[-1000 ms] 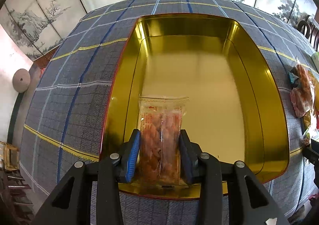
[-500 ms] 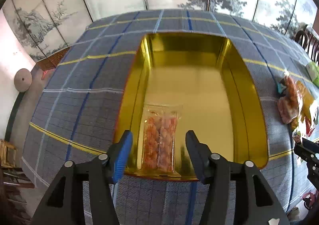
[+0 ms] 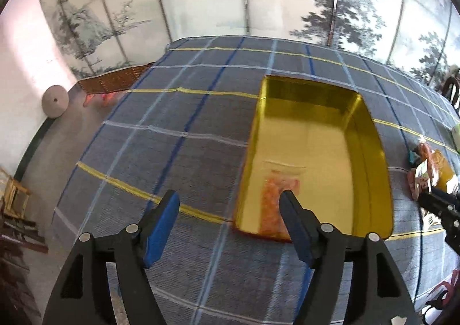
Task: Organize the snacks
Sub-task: 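Carry the green stick snack into the tin and open the right gripper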
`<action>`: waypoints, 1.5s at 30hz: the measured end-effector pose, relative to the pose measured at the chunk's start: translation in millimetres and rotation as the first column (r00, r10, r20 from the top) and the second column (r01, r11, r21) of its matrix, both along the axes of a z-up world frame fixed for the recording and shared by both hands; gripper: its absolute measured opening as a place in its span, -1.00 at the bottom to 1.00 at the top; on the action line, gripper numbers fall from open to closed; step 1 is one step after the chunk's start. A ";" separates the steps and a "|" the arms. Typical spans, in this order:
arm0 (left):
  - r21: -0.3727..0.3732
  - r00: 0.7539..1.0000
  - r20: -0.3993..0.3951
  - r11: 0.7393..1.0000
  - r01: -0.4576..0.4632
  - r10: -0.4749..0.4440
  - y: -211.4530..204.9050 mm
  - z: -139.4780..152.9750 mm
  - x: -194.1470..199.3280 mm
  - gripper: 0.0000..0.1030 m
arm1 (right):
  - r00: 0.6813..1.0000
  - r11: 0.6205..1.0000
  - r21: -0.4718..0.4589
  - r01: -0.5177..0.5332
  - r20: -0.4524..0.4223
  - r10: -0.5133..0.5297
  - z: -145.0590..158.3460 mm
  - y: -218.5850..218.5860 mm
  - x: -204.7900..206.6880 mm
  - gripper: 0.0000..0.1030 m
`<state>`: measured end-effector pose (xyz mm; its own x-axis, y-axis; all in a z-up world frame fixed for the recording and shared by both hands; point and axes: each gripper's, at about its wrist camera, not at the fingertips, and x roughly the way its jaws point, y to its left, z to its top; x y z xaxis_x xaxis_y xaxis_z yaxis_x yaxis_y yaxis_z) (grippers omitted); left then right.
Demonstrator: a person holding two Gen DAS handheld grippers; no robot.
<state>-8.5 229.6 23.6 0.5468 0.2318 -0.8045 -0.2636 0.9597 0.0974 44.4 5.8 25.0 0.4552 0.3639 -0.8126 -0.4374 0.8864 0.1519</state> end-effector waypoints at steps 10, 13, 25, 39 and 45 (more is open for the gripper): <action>0.023 0.997 -0.029 0.997 -0.071 0.071 26.2 -6.3 -21.0 0.34 | 0.998 0.996 0.053 -0.067 0.007 0.067 13.8 62.9 20.2 -0.60; 0.032 0.995 -0.040 0.996 -0.085 0.086 32.0 -8.6 -24.9 0.35 | 0.997 0.996 0.040 -0.079 0.003 0.079 9.2 78.0 22.7 -0.60; 0.015 0.990 -0.055 0.992 -0.128 0.129 51.3 -14.4 -33.8 0.39 | 0.995 0.995 -0.025 -0.099 -0.027 0.098 -16.6 102.0 27.2 -0.60; -0.004 0.987 -0.082 0.990 -0.138 0.137 56.3 -22.9 -36.9 0.40 | 0.994 0.991 -0.082 -0.102 -0.057 0.097 -39.4 114.4 32.8 -0.60; -0.008 0.987 -0.087 0.990 -0.140 0.138 56.2 -24.5 -38.1 0.40 | 0.994 0.990 -0.098 -0.105 -0.054 0.100 -42.5 117.5 32.0 -0.60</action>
<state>-46.6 285.8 -0.9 0.4383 0.2891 -0.8510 -0.3857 0.9157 0.1124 76.4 123.4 -17.6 0.3788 0.3222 -0.8676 -0.5212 0.8489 0.0877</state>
